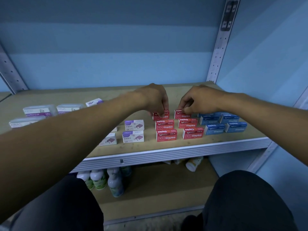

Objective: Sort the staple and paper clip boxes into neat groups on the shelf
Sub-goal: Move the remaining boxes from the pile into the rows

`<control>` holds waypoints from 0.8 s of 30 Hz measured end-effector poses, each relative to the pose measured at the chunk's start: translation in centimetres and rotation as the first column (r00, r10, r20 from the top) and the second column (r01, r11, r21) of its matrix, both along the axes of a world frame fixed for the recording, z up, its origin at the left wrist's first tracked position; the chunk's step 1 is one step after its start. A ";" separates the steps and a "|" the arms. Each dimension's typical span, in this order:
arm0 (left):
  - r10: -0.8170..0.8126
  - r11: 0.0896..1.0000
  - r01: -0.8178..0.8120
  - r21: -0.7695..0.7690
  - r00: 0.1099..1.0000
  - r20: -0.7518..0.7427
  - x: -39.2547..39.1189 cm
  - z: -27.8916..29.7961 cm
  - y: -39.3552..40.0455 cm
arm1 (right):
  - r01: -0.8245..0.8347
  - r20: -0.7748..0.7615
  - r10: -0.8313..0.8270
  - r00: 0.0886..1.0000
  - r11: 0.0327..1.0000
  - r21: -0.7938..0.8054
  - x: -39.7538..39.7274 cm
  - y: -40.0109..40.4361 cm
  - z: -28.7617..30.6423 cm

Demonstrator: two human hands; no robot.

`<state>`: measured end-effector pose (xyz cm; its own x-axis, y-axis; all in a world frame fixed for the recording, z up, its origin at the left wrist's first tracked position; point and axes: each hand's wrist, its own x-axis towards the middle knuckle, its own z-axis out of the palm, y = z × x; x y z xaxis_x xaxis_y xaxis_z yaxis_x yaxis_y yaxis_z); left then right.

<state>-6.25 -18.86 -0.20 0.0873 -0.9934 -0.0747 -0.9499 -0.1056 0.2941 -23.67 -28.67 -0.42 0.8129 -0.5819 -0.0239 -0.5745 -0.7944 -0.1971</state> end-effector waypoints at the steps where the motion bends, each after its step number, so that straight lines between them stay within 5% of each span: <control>1: 0.000 1.000 0.000 0.000 1.000 0.000 0.1 0.0 0.0 | 0.001 -0.006 -0.001 1.000 1.000 0.002 0.0 0.0 0.0; 13: 0.056 0.997 -0.059 -0.045 0.997 -0.057 1.5 1.3 1.2 | 0.016 0.027 -0.016 0.999 1.000 0.011 0.7 -0.4 0.4; 24: 0.204 0.974 -0.194 -0.113 0.975 0.083 7.3 0.6 3.5 | -0.022 0.061 0.018 0.998 0.998 0.063 4.9 -0.5 -0.5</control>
